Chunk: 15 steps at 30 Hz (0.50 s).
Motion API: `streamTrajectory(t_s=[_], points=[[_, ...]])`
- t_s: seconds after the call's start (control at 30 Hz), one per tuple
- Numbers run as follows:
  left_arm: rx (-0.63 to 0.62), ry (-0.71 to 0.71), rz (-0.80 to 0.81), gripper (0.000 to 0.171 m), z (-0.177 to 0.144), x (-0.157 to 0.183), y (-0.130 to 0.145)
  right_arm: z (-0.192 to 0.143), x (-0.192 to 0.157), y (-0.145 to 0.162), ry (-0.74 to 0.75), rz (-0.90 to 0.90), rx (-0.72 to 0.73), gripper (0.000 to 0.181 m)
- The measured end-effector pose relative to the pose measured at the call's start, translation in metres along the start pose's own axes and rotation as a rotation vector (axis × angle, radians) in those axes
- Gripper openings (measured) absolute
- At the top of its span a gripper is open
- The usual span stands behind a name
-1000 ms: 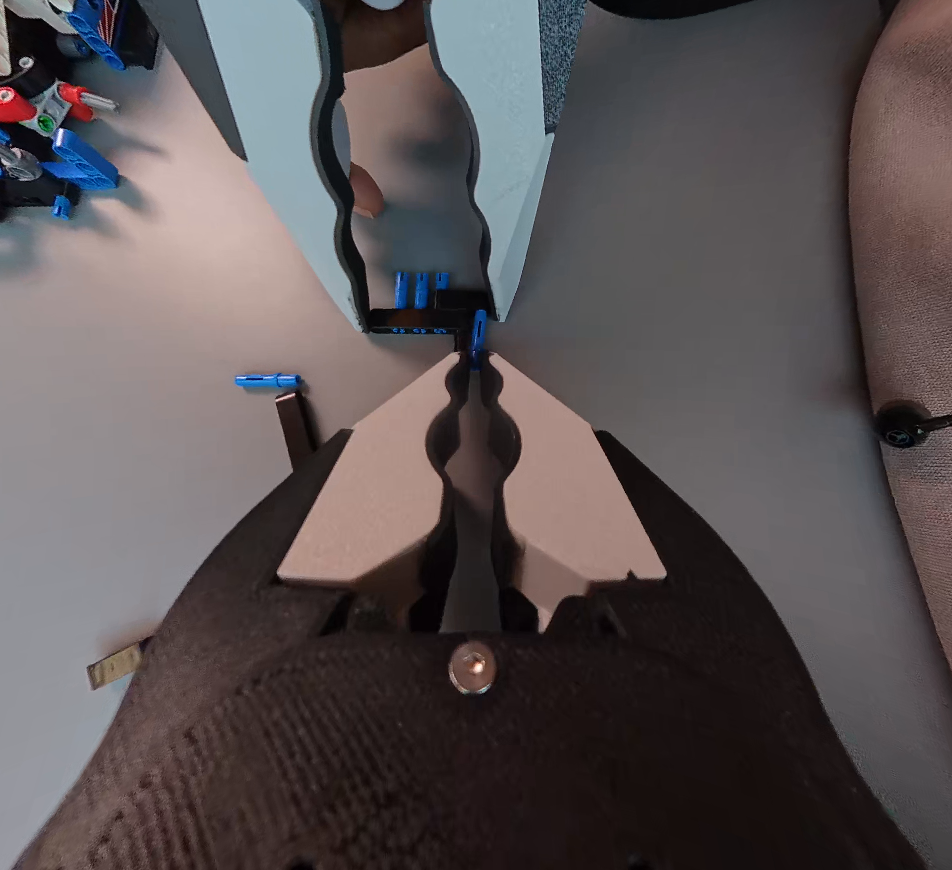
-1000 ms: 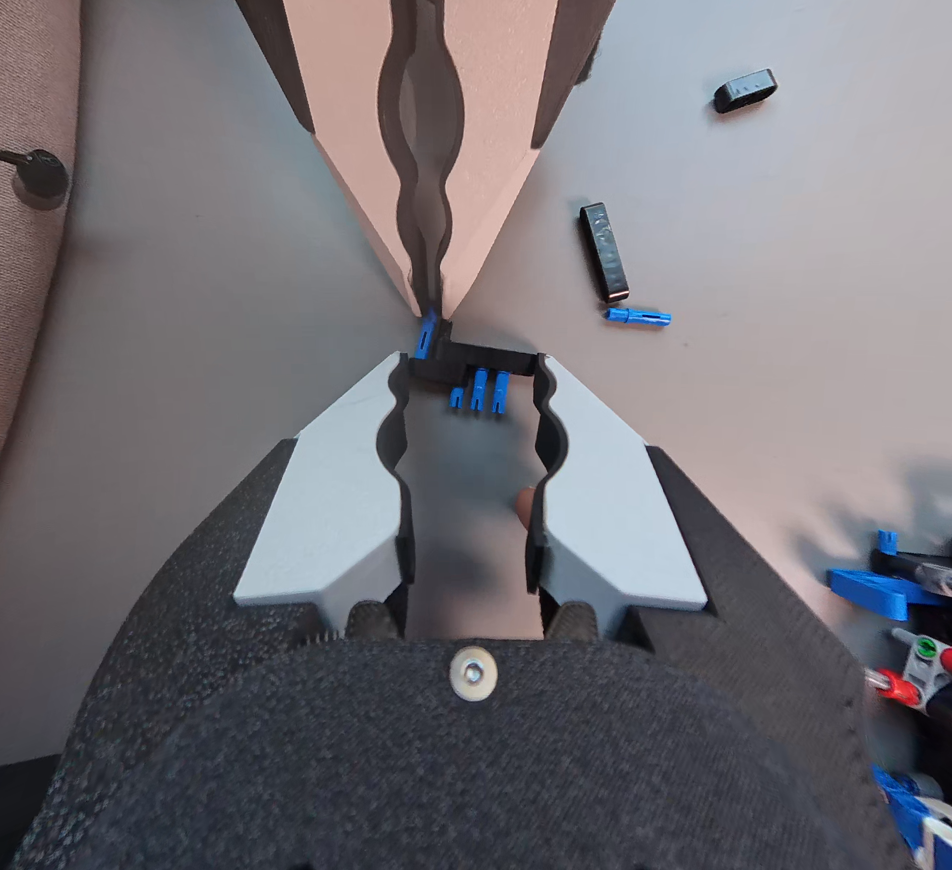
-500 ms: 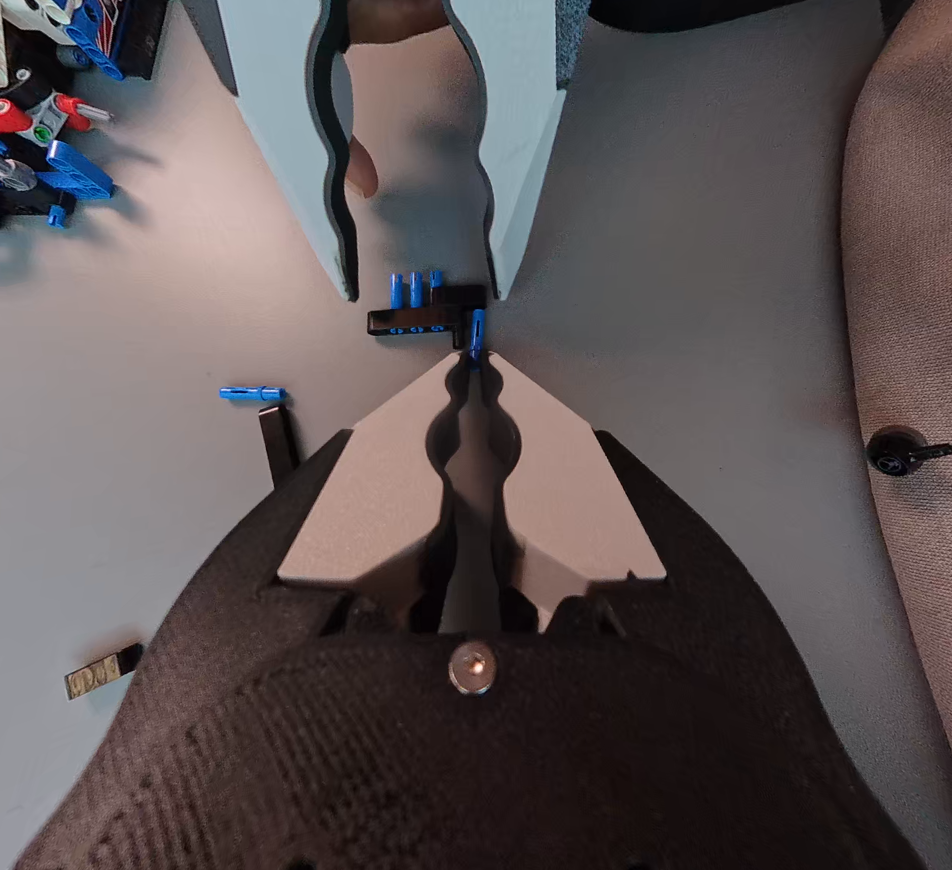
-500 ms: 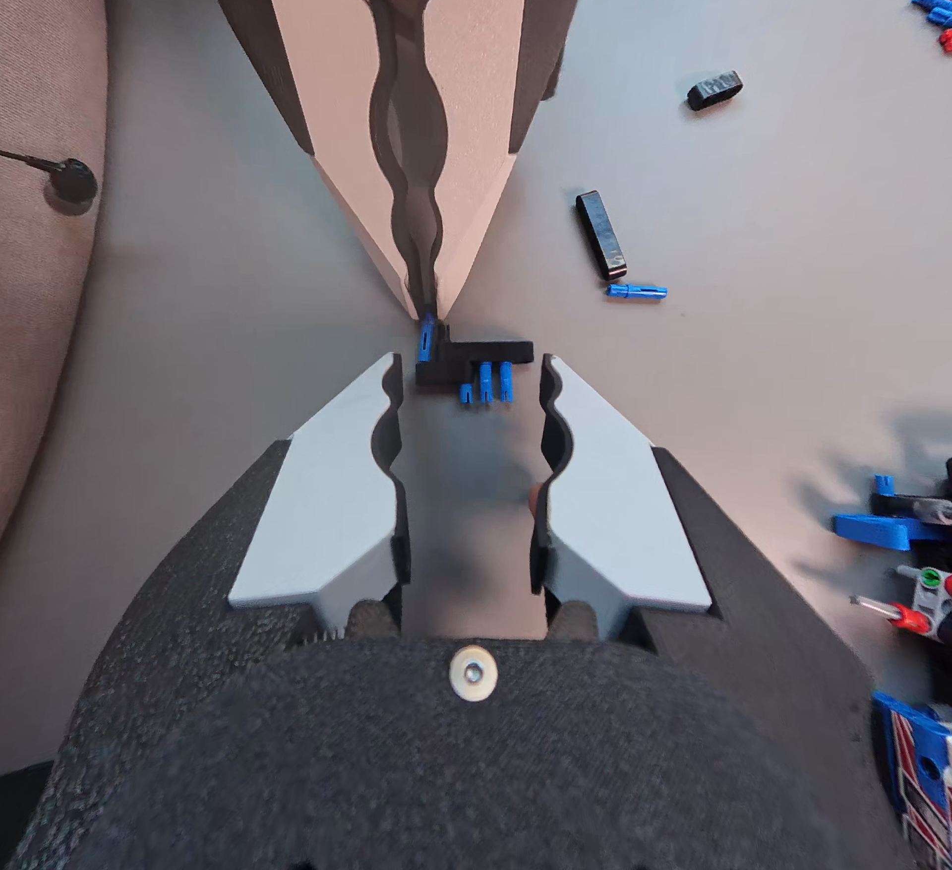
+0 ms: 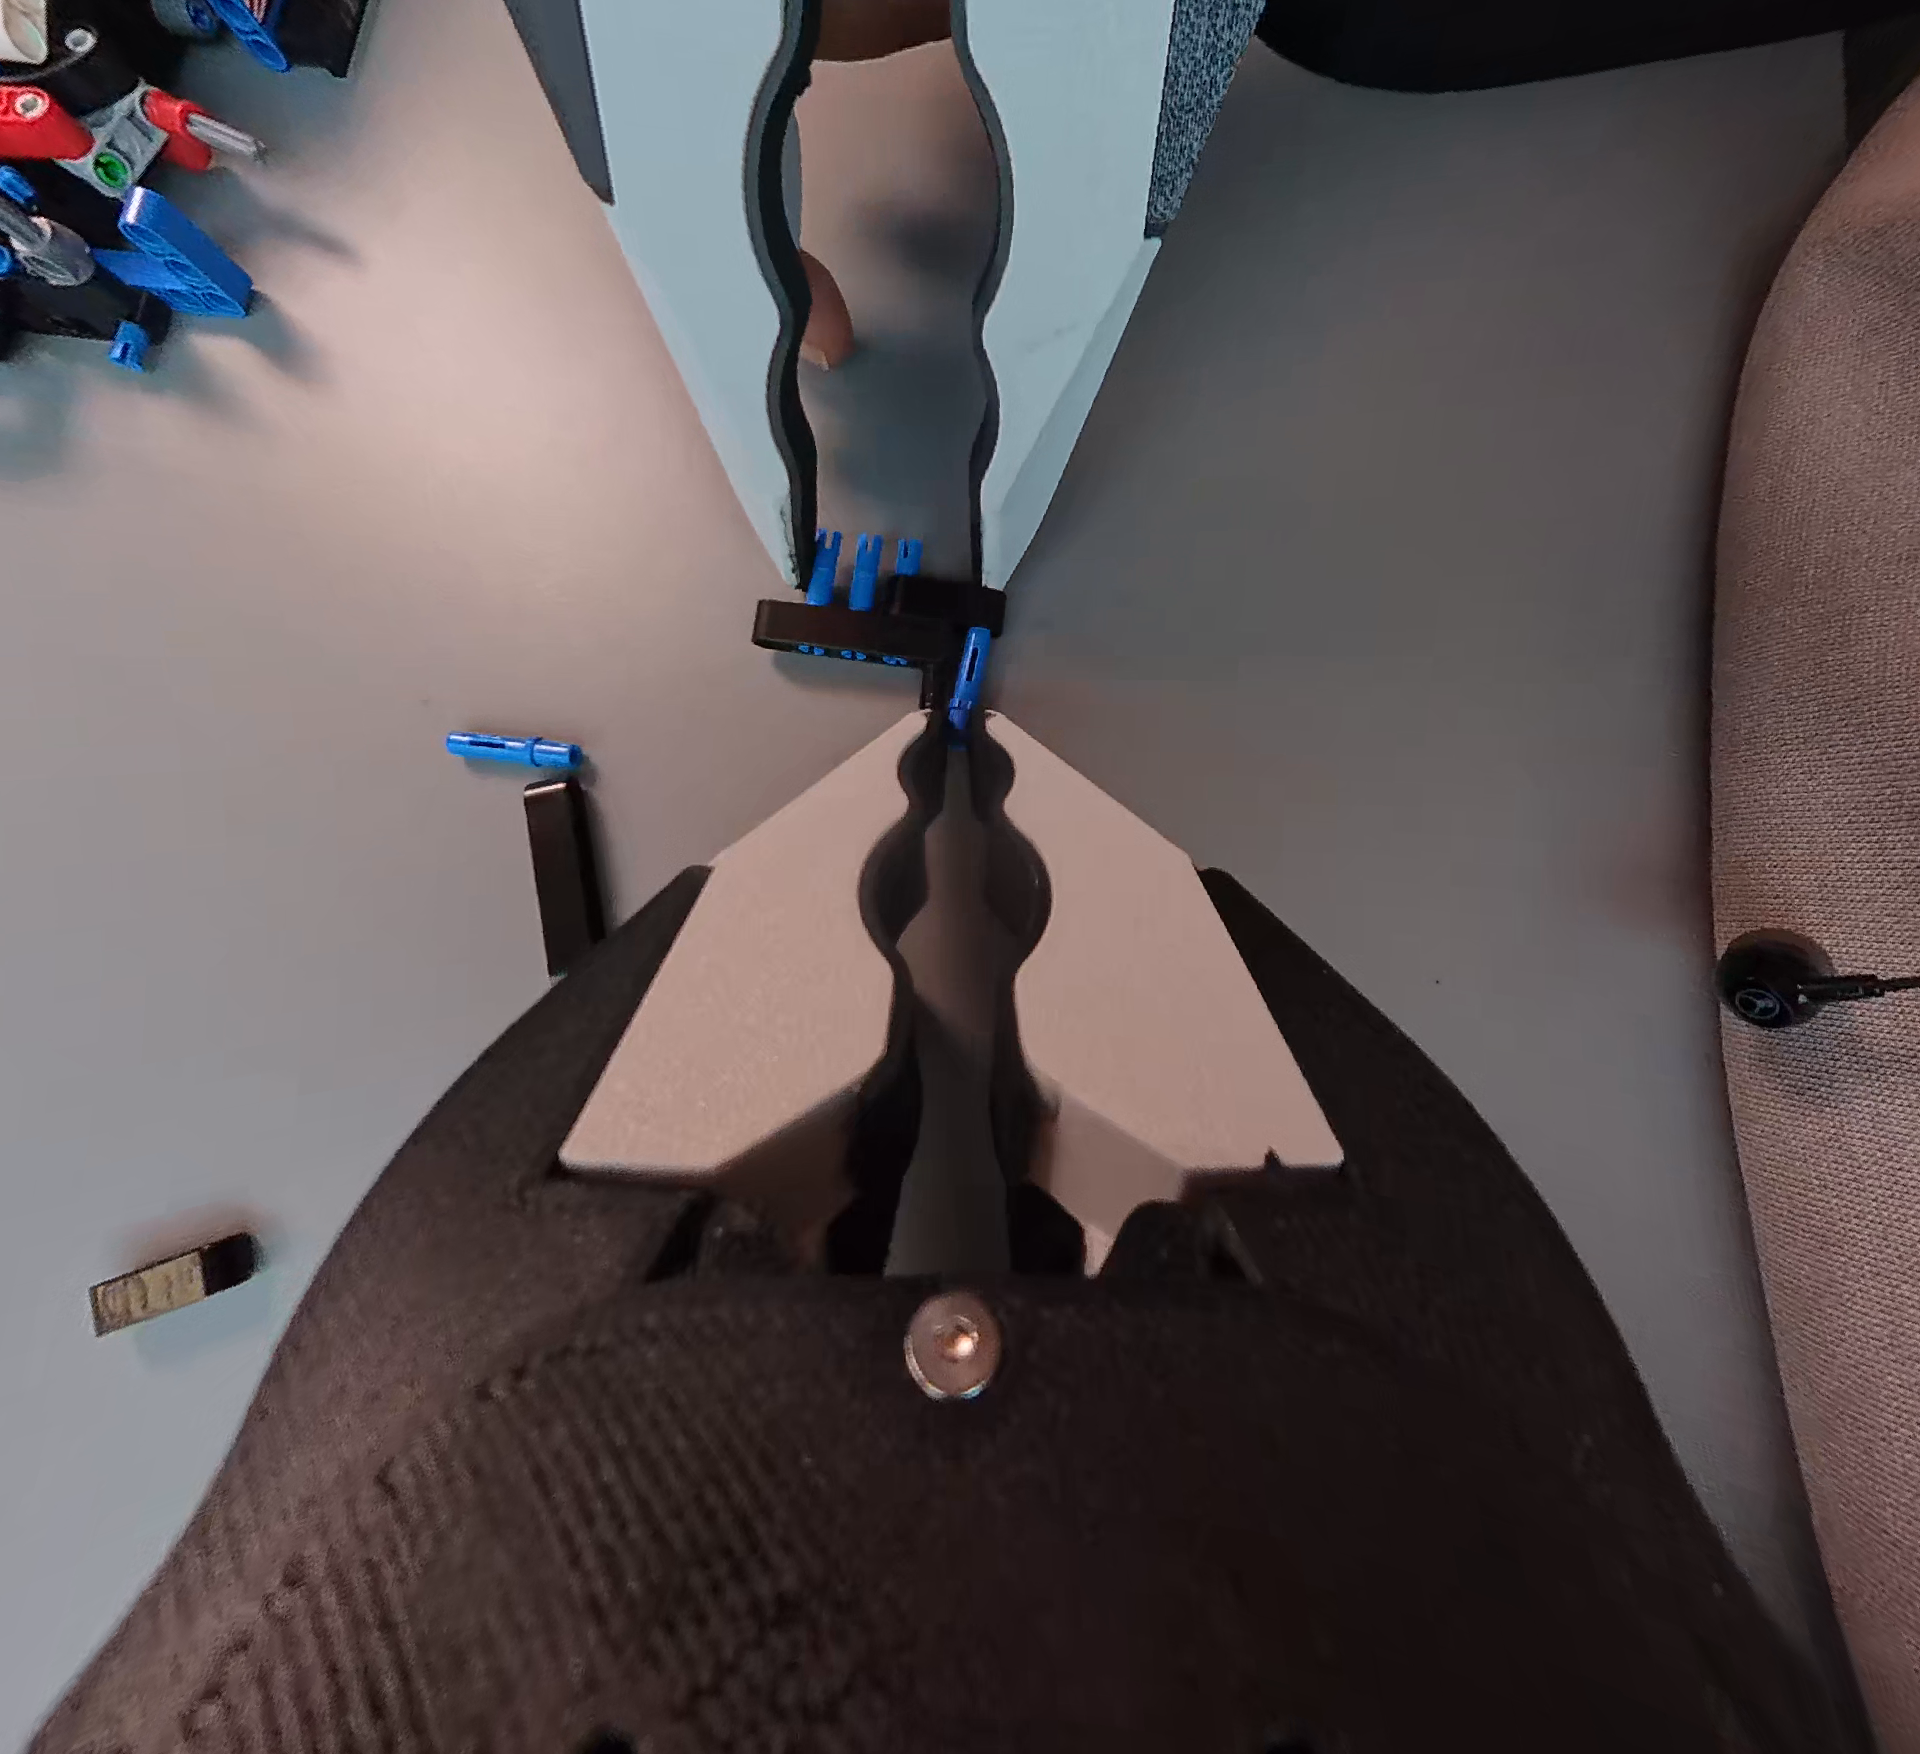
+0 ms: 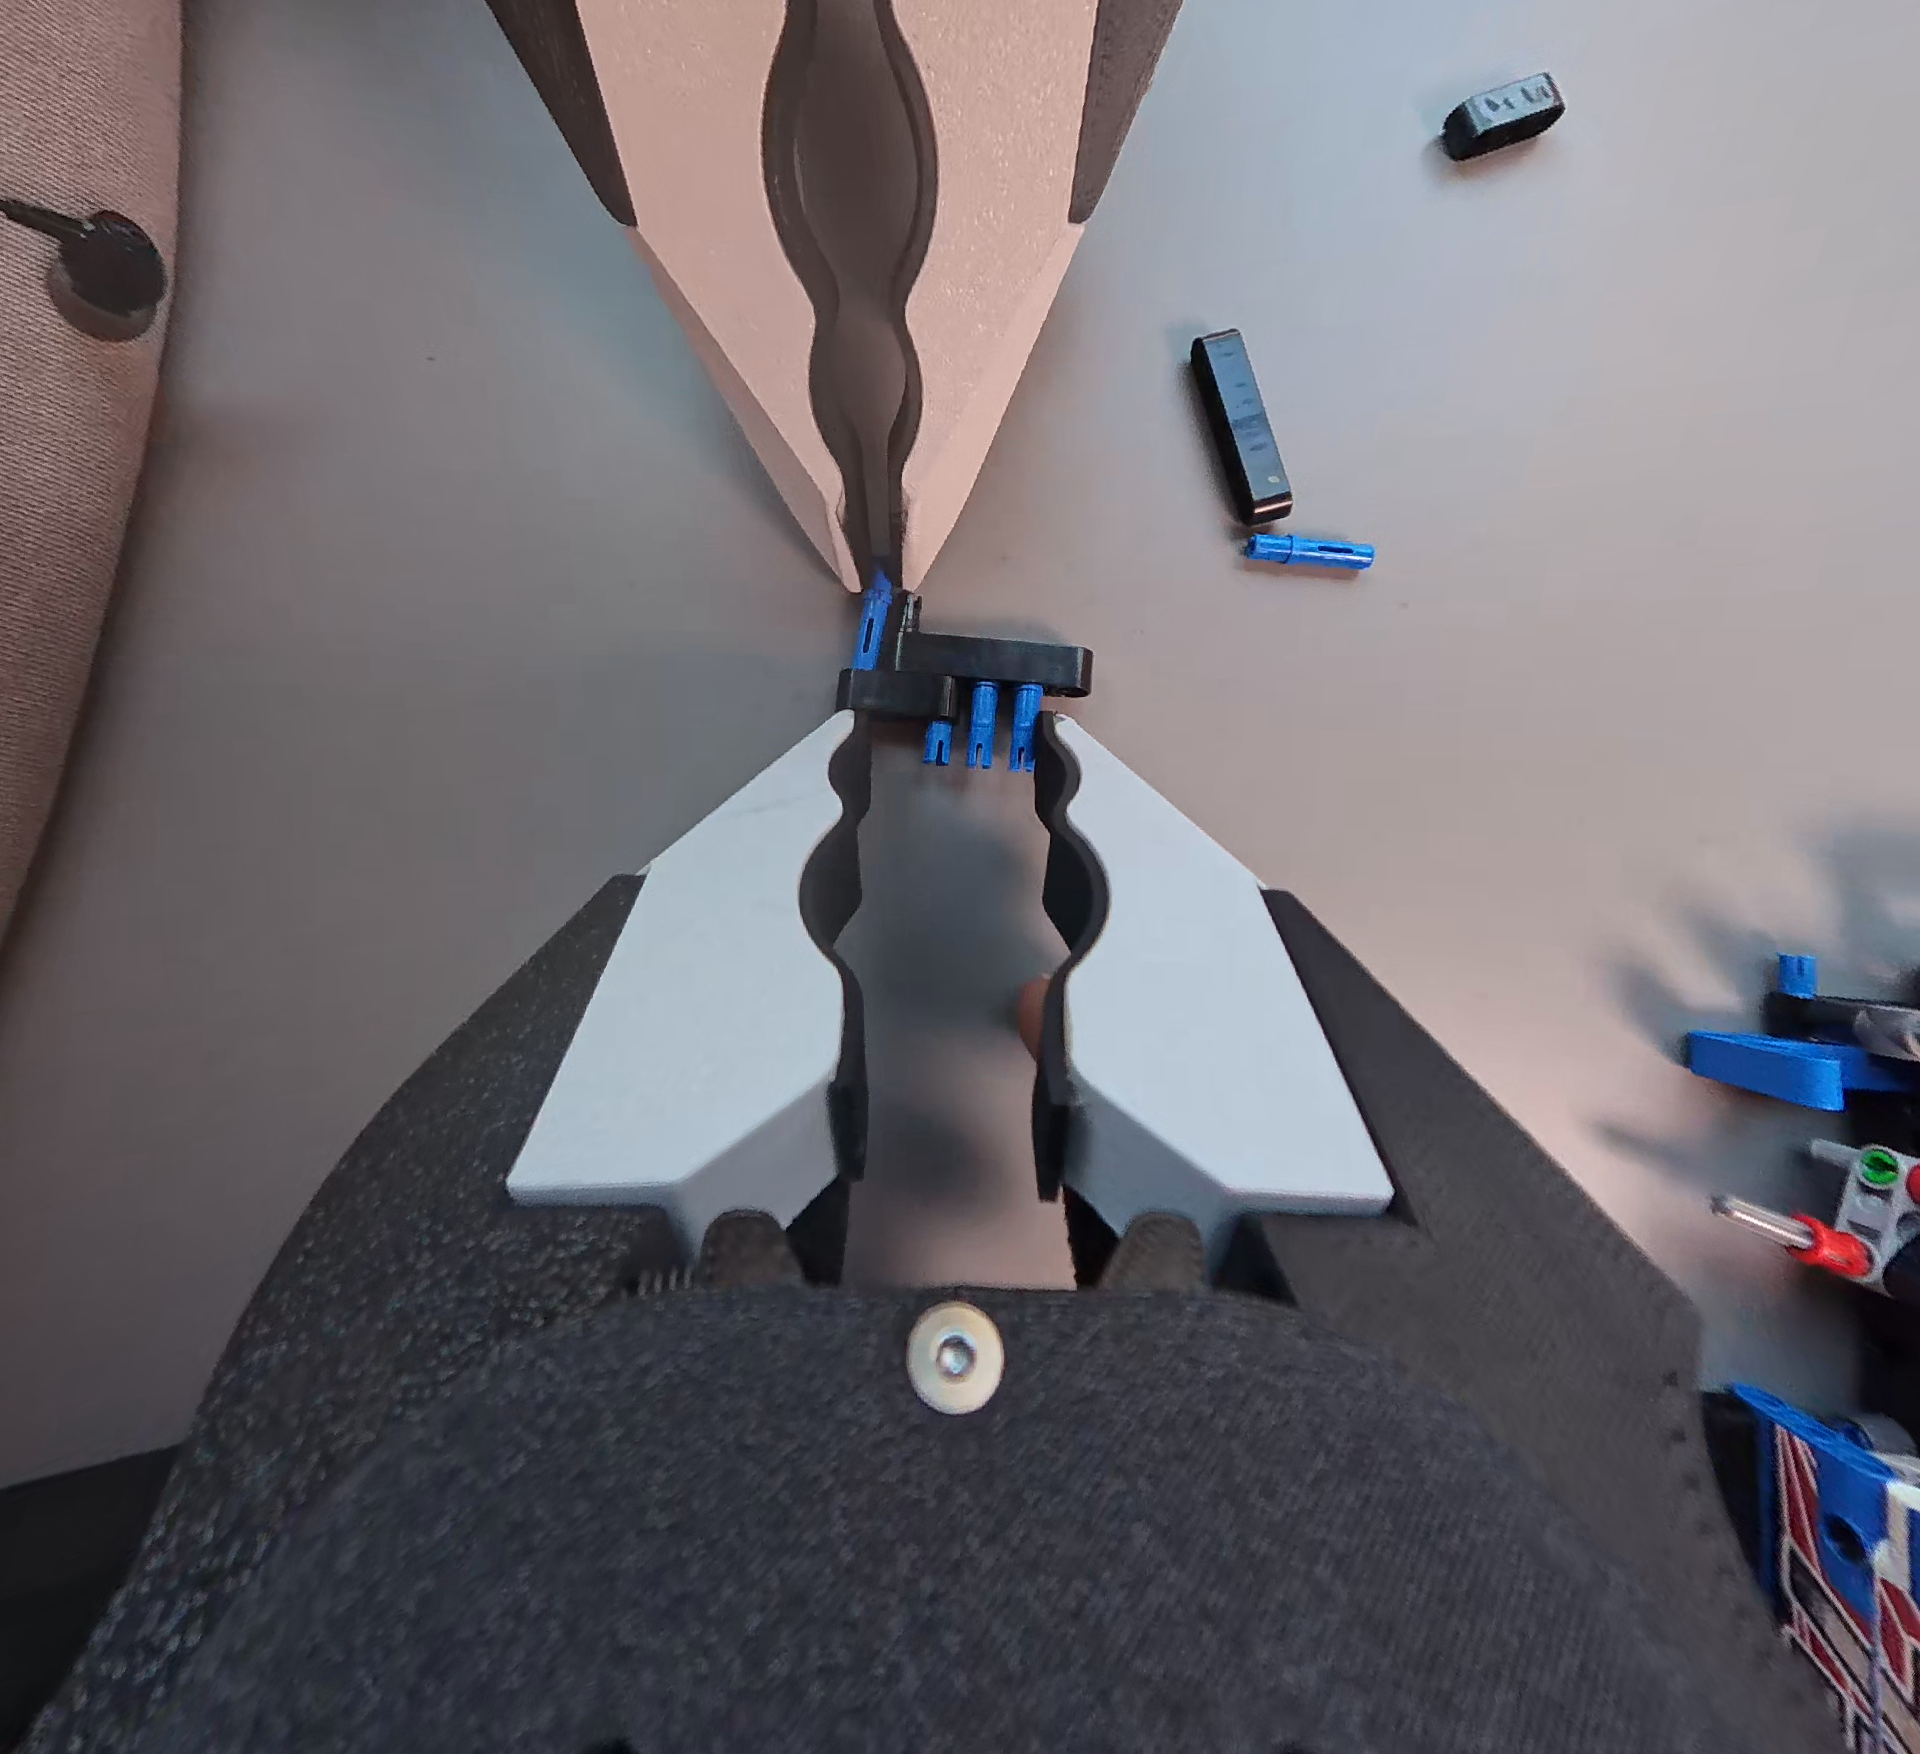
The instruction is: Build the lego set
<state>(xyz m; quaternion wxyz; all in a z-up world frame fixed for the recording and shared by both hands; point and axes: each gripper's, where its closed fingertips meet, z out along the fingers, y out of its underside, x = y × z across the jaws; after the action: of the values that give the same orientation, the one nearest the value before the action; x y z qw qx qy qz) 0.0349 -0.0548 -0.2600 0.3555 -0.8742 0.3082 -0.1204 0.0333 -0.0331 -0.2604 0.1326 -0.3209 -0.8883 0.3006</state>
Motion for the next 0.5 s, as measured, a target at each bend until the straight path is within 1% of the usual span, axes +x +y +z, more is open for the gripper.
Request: streamTrajectory(t_s=[0.27,0.5], points=[[0.034,-0.052,-0.008,0.002,0.0004,0.0018,-0.0011,-0.0005,-0.0013,0.0005,0.038,0.086,0.004,0.028],[0.063,-0.057,0.024,0.000,0.0017,0.0034,-0.0034,-0.0015,-0.0031,0.0003,0.060,0.100,0.020,0.028]])
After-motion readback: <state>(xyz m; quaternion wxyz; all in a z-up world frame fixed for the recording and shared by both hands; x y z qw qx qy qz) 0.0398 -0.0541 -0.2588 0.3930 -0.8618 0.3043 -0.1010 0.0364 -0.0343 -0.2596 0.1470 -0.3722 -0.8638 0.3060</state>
